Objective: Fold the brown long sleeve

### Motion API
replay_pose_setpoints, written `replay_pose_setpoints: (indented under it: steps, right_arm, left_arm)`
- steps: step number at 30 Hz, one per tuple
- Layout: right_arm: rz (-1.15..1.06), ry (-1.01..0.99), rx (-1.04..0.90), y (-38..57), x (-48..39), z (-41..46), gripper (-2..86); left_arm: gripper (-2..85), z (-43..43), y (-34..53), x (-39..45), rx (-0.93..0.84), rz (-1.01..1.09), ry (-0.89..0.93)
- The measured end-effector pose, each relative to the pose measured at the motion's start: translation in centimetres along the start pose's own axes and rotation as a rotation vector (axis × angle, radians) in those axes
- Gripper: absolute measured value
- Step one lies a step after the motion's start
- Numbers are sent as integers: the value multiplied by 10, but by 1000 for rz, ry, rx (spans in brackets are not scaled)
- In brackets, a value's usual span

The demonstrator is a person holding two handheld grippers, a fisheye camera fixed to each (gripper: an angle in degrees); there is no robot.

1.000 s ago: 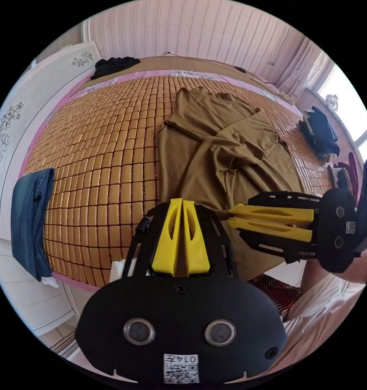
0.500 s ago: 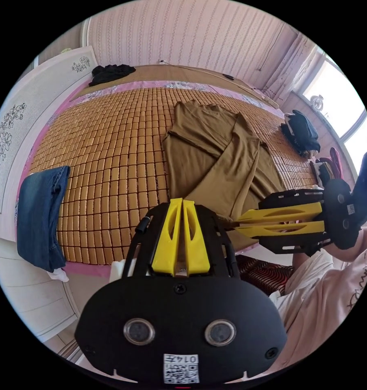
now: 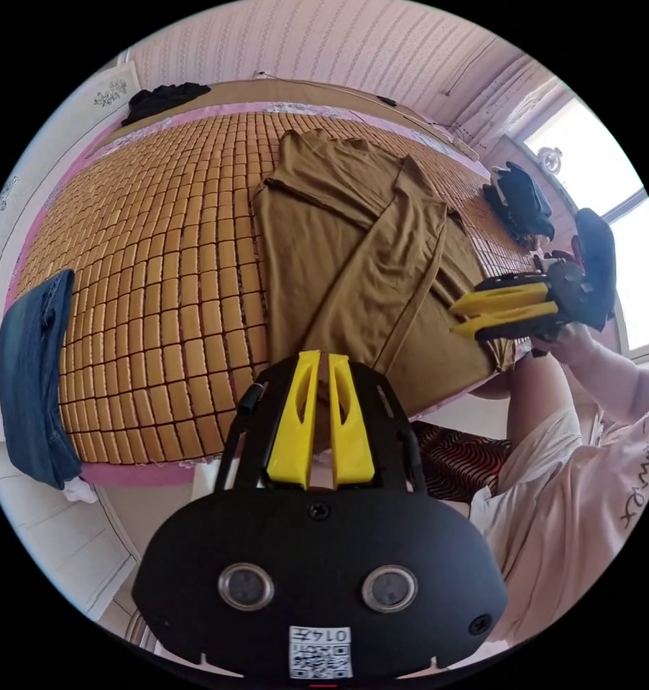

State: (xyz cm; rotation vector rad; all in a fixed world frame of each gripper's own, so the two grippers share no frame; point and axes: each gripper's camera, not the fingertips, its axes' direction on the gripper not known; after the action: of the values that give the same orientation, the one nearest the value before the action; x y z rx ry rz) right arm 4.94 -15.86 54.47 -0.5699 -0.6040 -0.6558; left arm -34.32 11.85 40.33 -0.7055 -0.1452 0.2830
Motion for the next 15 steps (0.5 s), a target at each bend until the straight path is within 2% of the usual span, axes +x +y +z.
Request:
replay_pose_setpoints:
  steps: [3, 6, 10, 15]
  right_arm:
    - [93, 38, 50, 9, 50, -21, 78]
    - [225, 161, 122, 11, 117, -48, 96]
    - [379, 292, 168, 0, 210, -72, 107]
    - [560, 283, 271, -9, 294, -81, 130]
  left_arm:
    - [18, -2, -18, -5, 25, 44, 37]
    - [27, -10, -59, -21, 74, 71, 29]
    - [33, -19, -143, -52, 158, 56, 17]
    - [54, -13, -237, -78, 235, -8, 81]
